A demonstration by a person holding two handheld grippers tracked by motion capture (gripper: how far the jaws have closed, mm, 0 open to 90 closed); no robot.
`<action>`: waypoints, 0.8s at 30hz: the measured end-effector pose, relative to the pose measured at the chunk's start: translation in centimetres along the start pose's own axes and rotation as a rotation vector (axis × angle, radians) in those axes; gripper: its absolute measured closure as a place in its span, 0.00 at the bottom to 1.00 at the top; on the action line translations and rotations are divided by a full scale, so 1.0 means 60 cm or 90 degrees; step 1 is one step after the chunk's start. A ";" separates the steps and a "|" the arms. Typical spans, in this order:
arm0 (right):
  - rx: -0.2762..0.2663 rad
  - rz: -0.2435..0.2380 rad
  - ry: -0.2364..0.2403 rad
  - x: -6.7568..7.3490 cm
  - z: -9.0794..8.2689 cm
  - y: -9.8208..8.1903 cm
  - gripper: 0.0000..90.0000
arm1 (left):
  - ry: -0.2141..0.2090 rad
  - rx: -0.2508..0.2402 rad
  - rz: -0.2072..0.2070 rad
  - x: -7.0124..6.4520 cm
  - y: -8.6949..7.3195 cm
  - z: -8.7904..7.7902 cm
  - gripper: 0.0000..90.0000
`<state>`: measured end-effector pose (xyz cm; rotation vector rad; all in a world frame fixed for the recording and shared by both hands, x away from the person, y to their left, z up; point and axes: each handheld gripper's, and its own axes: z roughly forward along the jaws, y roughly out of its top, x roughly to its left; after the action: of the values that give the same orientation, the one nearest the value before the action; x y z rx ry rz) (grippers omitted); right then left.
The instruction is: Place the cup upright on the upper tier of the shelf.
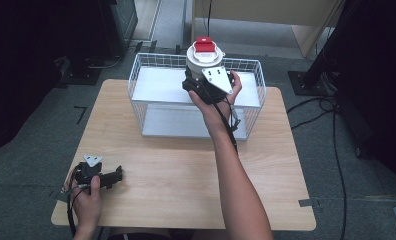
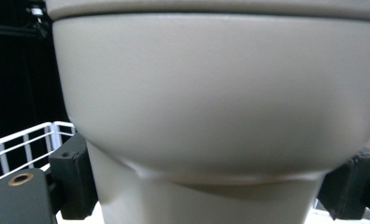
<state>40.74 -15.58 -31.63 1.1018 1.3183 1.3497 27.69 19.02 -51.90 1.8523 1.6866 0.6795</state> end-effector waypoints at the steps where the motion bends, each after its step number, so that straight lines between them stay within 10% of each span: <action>1: 0.004 -0.003 -0.002 -0.002 0.010 0.000 0.13 | 0.000 0.000 0.000 0.000 0.000 0.000 0.00; 16: 0.025 0.013 -0.017 -0.020 0.040 -0.016 0.13 | 0.000 -0.001 -0.003 0.000 0.000 0.001 0.00; 24: 0.071 0.042 0.026 -0.029 0.037 -0.008 0.06 | 0.001 -0.001 -0.003 -0.001 0.000 0.001 0.00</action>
<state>43.22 -16.88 -32.03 1.2088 1.4126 1.3661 27.73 18.98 -51.92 1.8468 1.6895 0.6800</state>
